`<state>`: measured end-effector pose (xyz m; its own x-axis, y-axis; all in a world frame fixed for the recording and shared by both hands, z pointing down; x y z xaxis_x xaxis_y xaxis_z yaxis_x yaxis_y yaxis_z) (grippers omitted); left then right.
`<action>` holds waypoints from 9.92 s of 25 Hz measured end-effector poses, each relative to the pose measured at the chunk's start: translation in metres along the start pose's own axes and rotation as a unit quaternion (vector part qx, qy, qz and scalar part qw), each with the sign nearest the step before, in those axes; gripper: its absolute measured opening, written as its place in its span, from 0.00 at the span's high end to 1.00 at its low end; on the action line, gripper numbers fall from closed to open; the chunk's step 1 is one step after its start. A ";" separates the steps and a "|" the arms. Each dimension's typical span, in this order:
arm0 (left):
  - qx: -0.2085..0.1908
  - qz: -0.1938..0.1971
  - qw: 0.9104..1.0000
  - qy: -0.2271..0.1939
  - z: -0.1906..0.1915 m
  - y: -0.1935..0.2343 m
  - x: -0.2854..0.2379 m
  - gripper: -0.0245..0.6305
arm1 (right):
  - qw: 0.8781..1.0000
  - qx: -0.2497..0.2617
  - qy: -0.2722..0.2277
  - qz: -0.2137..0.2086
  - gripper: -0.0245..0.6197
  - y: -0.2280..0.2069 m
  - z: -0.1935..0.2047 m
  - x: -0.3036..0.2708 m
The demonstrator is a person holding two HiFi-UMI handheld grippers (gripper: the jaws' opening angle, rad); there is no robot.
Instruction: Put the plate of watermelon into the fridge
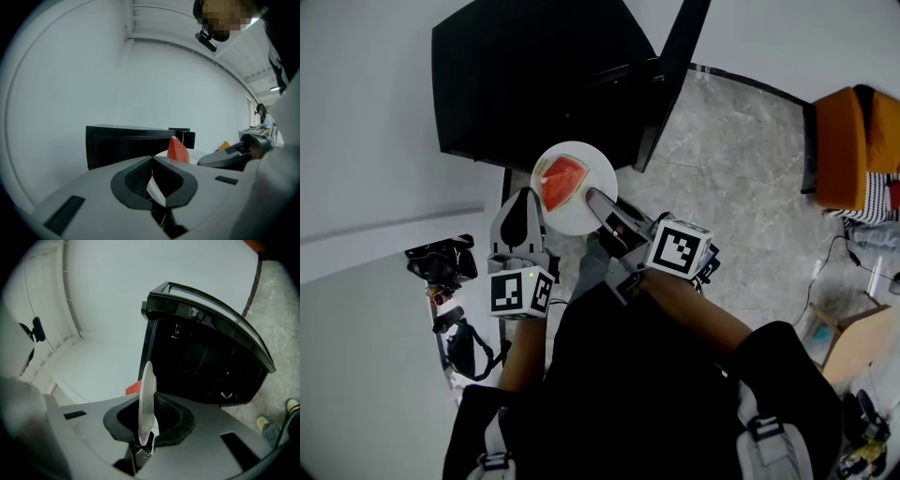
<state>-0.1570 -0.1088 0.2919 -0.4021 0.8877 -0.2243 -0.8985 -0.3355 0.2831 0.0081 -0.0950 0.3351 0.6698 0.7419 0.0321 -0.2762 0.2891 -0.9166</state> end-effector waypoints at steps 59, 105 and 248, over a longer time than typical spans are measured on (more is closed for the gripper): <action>0.007 0.123 0.980 0.154 0.129 0.166 -0.118 0.95 | 0.974 -0.019 -0.145 0.170 0.90 -0.248 0.063 -0.159; 0.001 0.128 0.977 0.170 0.137 0.173 -0.130 0.95 | 0.936 -0.013 -0.046 0.348 0.61 -0.294 0.064 -0.184; -0.032 0.089 0.995 -0.026 0.068 -0.094 0.281 0.95 | 0.844 0.514 0.067 0.141 0.94 0.144 0.111 0.257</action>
<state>-0.1737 0.1934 0.2662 -0.5471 0.8273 -0.1277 -0.8243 -0.5058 0.2544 0.0643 0.2042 0.2557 0.5307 0.8134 -0.2383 -0.8430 0.5357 -0.0489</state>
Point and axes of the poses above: the fingertips, and each gripper's own axes: x backward along the fingers, y to its left, z out of its underside, the point moved 6 cm from there along x, backward along the fingers, and after that the axes turned 14 degrees about x, right-handed, at the moved point
